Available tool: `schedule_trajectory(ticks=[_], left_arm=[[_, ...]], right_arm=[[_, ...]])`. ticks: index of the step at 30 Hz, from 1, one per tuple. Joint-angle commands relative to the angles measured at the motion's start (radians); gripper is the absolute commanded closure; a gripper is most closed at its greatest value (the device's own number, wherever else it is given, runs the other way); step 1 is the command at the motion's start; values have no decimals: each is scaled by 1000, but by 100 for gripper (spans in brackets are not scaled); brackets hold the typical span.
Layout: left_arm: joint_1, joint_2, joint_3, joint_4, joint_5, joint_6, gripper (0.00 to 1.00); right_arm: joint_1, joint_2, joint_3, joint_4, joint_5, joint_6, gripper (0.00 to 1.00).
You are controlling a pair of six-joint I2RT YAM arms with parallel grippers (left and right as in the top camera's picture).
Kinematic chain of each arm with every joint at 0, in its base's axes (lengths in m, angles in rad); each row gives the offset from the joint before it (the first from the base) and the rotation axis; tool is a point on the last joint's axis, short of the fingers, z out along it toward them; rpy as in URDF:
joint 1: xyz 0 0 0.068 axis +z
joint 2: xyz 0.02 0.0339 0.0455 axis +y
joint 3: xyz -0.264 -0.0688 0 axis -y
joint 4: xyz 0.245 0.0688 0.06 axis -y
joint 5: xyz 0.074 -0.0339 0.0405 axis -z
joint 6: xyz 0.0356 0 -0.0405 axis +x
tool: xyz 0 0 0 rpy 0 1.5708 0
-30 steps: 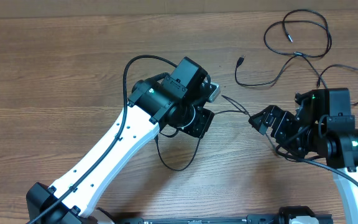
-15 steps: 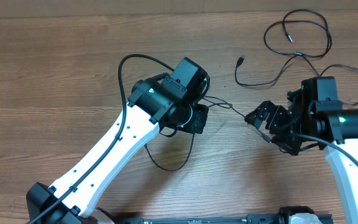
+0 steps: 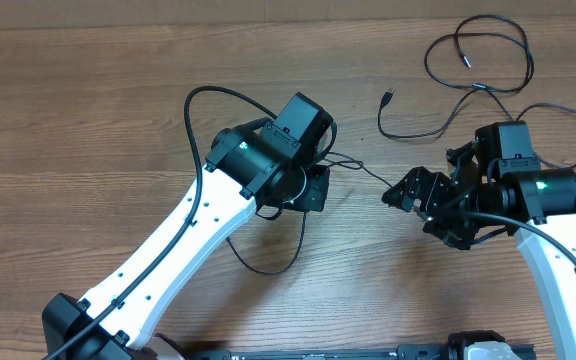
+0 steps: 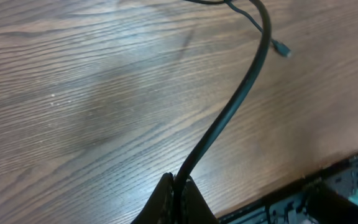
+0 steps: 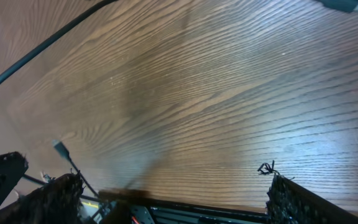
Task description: Untangle cables
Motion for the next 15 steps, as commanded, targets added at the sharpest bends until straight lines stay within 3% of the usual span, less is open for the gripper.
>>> schedule_trajectory(ticks=[1, 15], left_arm=[[-1, -9, -3, 0, 74, 99, 96], [-33, -9, -3, 2, 96, 129, 96]], right_arm=[[16, -43, 7, 8, -14, -18, 4], [16, -333, 7, 30, 84, -18, 0]])
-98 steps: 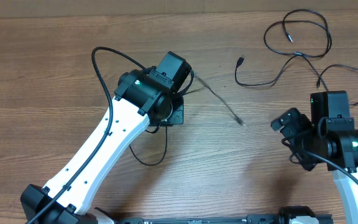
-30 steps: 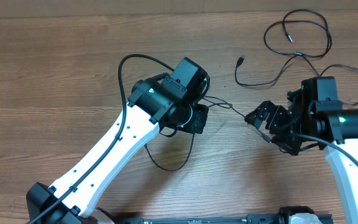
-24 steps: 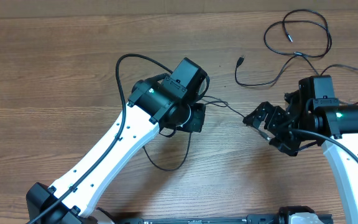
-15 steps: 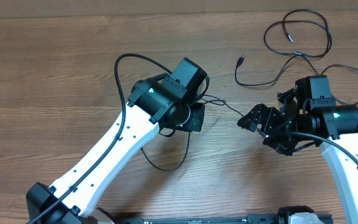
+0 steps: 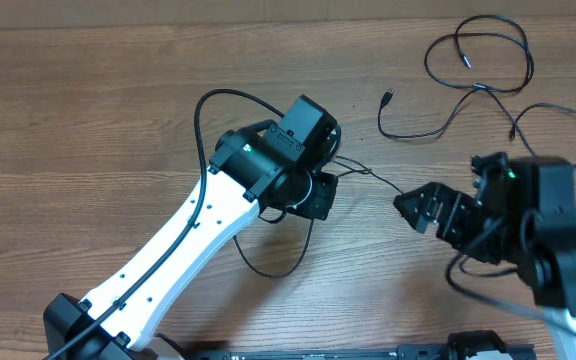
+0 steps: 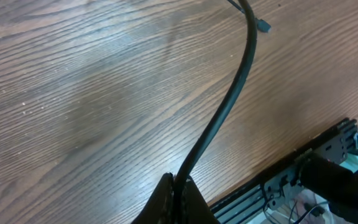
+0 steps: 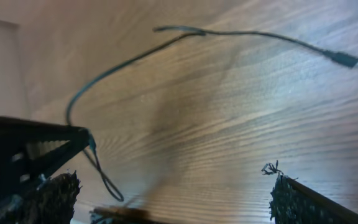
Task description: Untangle cables
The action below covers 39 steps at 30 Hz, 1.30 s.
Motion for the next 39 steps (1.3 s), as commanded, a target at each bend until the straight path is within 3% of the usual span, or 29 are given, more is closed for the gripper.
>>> schedule_trajectory(ticks=[1, 15, 20, 31, 39], left_arm=[[-13, -9, -3, 2, 19, 34, 96], [-14, -9, -3, 1, 28, 12, 96], [-19, -9, -3, 2, 136, 159, 96], [-22, -71, 26, 0, 240, 213, 96], [-22, -182, 26, -15, 225, 224, 96]], right_arm=[[5, -39, 7, 6, 29, -8, 0], [5, 71, 6, -1, 24, -3, 0], [6, 174, 6, 0, 25, 20, 0], [5, 404, 6, 3, 38, -8, 0], [3, 447, 6, 48, 55, -4, 0]])
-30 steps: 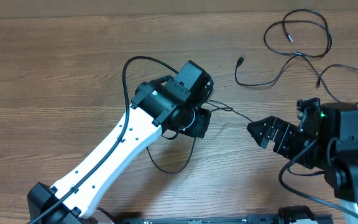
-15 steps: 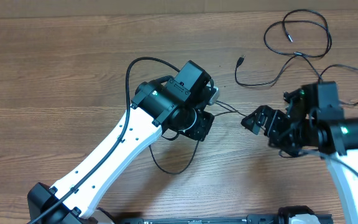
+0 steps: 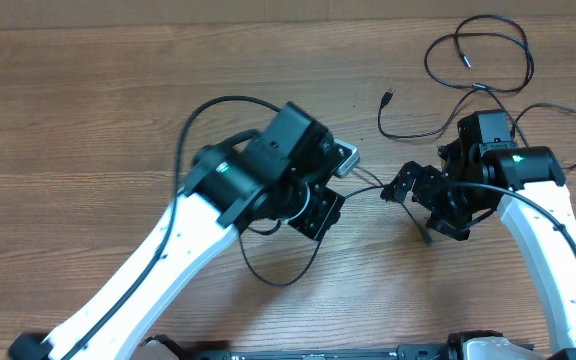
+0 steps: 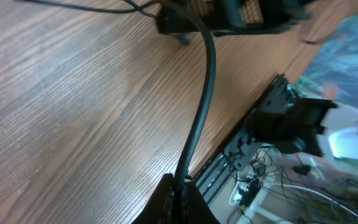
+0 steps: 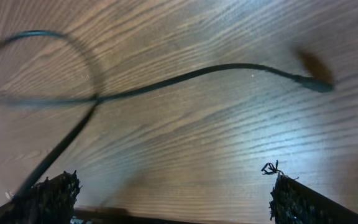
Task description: Untangle cables
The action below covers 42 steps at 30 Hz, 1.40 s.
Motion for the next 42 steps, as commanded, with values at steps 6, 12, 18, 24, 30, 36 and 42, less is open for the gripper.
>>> schedule_trajectory(ticks=[6, 12, 18, 24, 30, 36, 42], left_arm=[[-10, -103, 25, -10, 107, 38, 96], [-10, -154, 25, -7, 169, 64, 96], [-12, -192, 25, -14, 189, 68, 96], [-13, -210, 25, -21, 194, 83, 96], [-13, -216, 25, -26, 172, 89, 96], [-13, -216, 25, -27, 156, 89, 96], [-13, -214, 24, -45, 100, 89, 96]], right_arm=[[4, -1, 6, 61, 23, -4, 0], [4, -1, 6, 84, 74, -3, 0], [4, -1, 6, 79, 215, 62, 0], [4, -1, 6, 57, 388, 192, 0], [6, -1, 6, 46, 266, 153, 0], [6, -1, 6, 47, 76, 1, 0], [6, -1, 6, 41, -118, -148, 0]])
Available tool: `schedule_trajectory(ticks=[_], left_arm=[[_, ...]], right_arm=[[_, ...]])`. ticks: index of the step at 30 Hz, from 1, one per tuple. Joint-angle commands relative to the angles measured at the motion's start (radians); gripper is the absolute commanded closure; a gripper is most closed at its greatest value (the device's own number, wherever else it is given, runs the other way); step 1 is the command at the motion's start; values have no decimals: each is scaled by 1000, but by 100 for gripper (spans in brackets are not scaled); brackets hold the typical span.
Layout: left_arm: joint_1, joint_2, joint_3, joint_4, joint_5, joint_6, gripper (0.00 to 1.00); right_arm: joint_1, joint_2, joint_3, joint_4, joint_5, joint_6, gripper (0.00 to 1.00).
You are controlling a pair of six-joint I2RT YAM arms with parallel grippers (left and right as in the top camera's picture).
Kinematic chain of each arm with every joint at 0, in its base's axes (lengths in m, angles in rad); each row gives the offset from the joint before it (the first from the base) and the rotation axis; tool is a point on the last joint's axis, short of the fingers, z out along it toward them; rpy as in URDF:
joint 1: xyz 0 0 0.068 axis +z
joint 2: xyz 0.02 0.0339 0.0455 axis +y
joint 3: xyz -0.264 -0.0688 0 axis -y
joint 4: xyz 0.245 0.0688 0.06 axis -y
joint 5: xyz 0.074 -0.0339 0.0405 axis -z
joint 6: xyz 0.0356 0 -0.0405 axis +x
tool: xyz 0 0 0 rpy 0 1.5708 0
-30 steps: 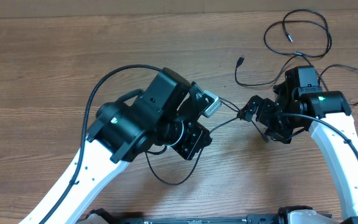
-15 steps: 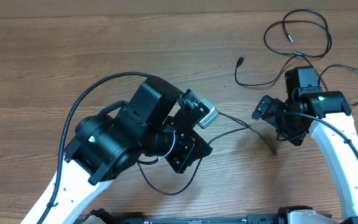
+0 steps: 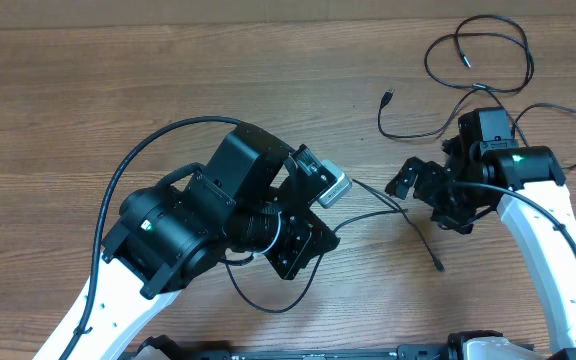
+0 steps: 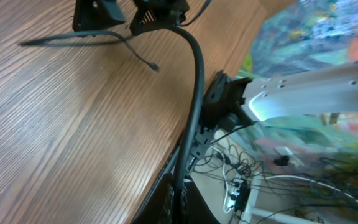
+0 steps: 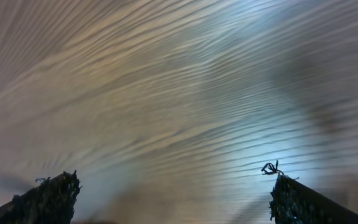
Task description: Untangle cables
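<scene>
My left gripper [image 4: 179, 200] is shut on a thick black cable [image 4: 194, 93] that rises from its fingers. In the overhead view the left arm is lifted high, and the left gripper [image 3: 303, 245] sits under the wrist. From it a thin black cable [image 3: 393, 212] runs right to a plug end [image 3: 438, 266] lying on the table. My right gripper [image 3: 408, 180] stands open just above that thin cable, holding nothing. Its wrist view is blurred and shows only wood between the spread fingers of the right gripper [image 5: 173, 199]. A slack loop [image 3: 268, 305] hangs below the left arm.
A second thin black cable [image 3: 478, 45] lies in loops at the far right, its plug [image 3: 386, 97] pointing left. The table's front edge [image 4: 166, 163] is close to the left gripper, with wiring and a power strip [image 4: 241, 193] beyond it.
The left arm has risen and shifted toward the front left, still shut on the cable. The thin cable's plug end lies farther front right. The right wrist view has lost the cable.
First the left gripper held the cable low near the table's middle, with the right gripper open beside it. The right arm then stood farther right, later back at the thin cable. The left arm has stood higher at each moment, the cable strung out beneath.
</scene>
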Motion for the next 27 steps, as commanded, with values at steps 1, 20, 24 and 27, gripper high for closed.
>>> schedule_trajectory(ticks=[1, 20, 24, 27], left_arm=[[-3, -18, 20, -14, -56, 23, 96], [-3, 27, 20, -34, -160, 15, 96], [-3, 27, 20, -31, -166, 15, 96], [-3, 27, 20, -31, -172, 15, 96]], right_arm=[[5, -1, 6, -4, -168, -126, 0], [5, -1, 6, -79, -252, -252, 0], [6, -1, 6, -96, -308, -322, 0], [8, -1, 6, -121, -401, -438, 0]])
